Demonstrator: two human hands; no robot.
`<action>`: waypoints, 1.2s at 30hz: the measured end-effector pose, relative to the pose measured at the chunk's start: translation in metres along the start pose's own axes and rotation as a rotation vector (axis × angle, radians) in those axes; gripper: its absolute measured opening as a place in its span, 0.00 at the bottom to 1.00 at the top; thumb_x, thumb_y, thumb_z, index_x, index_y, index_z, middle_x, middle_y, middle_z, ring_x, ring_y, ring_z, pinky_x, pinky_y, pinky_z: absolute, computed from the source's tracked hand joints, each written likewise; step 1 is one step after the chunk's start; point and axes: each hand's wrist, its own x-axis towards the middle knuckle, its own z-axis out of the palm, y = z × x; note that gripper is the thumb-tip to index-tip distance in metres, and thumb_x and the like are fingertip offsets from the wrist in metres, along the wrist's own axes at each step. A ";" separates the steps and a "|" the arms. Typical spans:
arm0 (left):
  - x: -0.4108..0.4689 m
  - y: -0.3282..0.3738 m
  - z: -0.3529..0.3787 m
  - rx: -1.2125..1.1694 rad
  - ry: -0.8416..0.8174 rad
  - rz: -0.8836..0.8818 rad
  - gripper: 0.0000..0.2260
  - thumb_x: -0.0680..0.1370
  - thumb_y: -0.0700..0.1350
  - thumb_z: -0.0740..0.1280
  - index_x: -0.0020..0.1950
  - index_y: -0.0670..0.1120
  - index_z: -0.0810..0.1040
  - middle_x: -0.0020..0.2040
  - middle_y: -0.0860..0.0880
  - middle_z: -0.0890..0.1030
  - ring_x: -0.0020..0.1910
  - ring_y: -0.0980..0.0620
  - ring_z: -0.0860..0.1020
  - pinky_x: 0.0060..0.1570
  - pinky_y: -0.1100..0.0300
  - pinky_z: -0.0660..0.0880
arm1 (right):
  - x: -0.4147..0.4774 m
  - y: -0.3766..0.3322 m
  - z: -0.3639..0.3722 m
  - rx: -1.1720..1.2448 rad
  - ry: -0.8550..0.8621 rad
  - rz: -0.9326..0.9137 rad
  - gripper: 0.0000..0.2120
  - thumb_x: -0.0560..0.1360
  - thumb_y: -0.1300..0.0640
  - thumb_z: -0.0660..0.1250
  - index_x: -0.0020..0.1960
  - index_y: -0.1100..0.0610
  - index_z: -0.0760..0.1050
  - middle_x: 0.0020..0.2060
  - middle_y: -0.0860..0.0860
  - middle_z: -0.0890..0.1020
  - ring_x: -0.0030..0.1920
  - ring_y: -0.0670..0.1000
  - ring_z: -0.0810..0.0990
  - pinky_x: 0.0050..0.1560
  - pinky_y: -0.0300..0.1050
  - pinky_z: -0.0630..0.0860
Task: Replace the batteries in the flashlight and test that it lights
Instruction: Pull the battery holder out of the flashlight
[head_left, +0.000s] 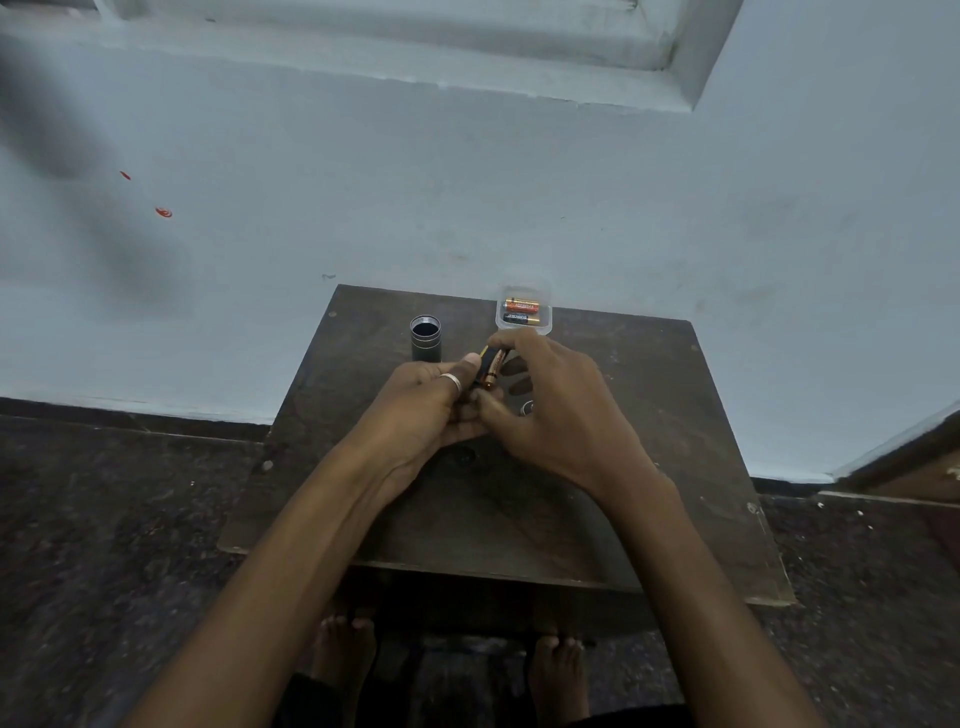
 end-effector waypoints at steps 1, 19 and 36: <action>0.000 0.000 0.000 -0.007 -0.001 -0.005 0.15 0.84 0.45 0.59 0.46 0.41 0.82 0.37 0.47 0.84 0.35 0.55 0.83 0.38 0.62 0.81 | 0.001 0.003 0.001 0.006 -0.005 -0.023 0.18 0.73 0.49 0.68 0.61 0.53 0.75 0.51 0.50 0.82 0.49 0.50 0.81 0.49 0.52 0.81; -0.001 0.004 0.003 -0.034 0.037 -0.082 0.16 0.84 0.47 0.60 0.54 0.35 0.80 0.38 0.45 0.85 0.36 0.53 0.84 0.38 0.63 0.82 | 0.009 0.010 -0.017 0.730 0.347 0.475 0.07 0.81 0.60 0.64 0.52 0.61 0.81 0.41 0.56 0.87 0.43 0.51 0.87 0.51 0.48 0.83; 0.001 0.003 0.002 -0.029 0.036 -0.095 0.15 0.84 0.47 0.59 0.53 0.37 0.80 0.39 0.45 0.86 0.37 0.54 0.85 0.40 0.63 0.82 | -0.013 0.041 -0.024 -0.417 0.044 0.555 0.05 0.75 0.57 0.65 0.48 0.58 0.76 0.48 0.56 0.81 0.50 0.62 0.79 0.44 0.49 0.73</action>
